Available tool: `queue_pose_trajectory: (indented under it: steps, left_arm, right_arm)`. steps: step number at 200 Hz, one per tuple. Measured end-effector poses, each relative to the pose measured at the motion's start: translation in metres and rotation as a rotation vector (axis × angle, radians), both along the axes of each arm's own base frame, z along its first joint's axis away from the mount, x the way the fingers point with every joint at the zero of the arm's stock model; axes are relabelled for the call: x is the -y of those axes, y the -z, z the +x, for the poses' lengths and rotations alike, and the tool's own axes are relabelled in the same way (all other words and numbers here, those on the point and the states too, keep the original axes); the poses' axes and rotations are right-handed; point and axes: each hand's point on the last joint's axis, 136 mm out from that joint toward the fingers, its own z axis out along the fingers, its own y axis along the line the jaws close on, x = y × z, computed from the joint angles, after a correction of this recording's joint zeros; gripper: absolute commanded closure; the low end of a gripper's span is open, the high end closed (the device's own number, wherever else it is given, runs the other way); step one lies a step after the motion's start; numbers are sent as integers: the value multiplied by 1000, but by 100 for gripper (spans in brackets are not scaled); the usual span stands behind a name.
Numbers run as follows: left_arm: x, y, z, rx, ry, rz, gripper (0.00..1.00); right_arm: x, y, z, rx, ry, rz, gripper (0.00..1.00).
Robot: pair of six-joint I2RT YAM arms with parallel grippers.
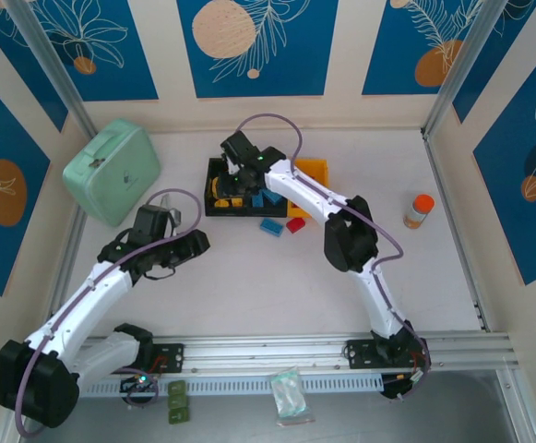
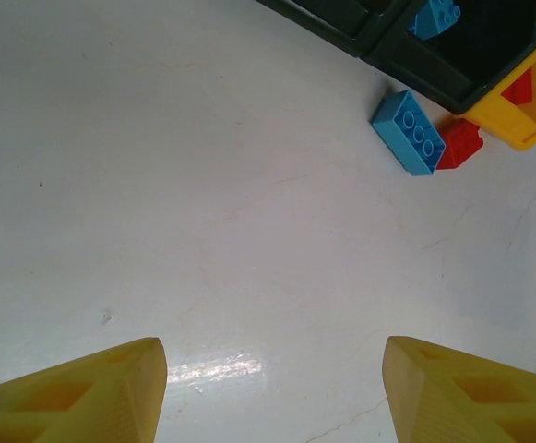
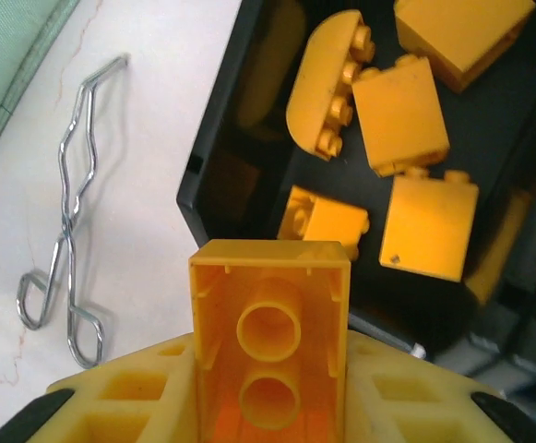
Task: Sort the legos into containers by color
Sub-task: Place the lego in the container, then pick up the lego from the center of the table.
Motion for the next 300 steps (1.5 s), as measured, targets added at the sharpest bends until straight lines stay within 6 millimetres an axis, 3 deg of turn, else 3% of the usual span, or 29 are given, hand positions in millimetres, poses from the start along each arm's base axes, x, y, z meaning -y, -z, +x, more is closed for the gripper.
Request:
queue_pose_trajectory:
  steps: [43,75,105,136,198,219,239,284,300]
  left_arm:
    - [-2,9,-4,-28,-11,1,37]
    - [-1,9,-5,-31,-10,-3,37]
    - [-1,11,-6,-37,-10,-4,37]
    - [-2,12,-6,-40,-11,-3,37]
    - [0,12,-6,-40,-7,-10,37]
    - [2,11,-6,-35,3,-24,37]
    - [6,9,-6,-31,15,-39,36]
    - [15,7,-7,-12,62,-51,33]
    - [22,7,-7,-3,90,-51,33]
  right_arm:
    - [-11,7,35,-20,36,68,64]
    - [-6,16,54,-49,75,113,61]
    - [0,17,61,-76,102,140,55]
    - [-3,5,70,-55,111,184,48]
    - [-5,2,67,-49,92,183,49]
    - [2,7,52,-57,75,125,49]
    - [13,2,25,-59,52,72,48]
    - [58,-56,-45,28,36,87,42]
    - [80,-66,-64,56,50,103,41]
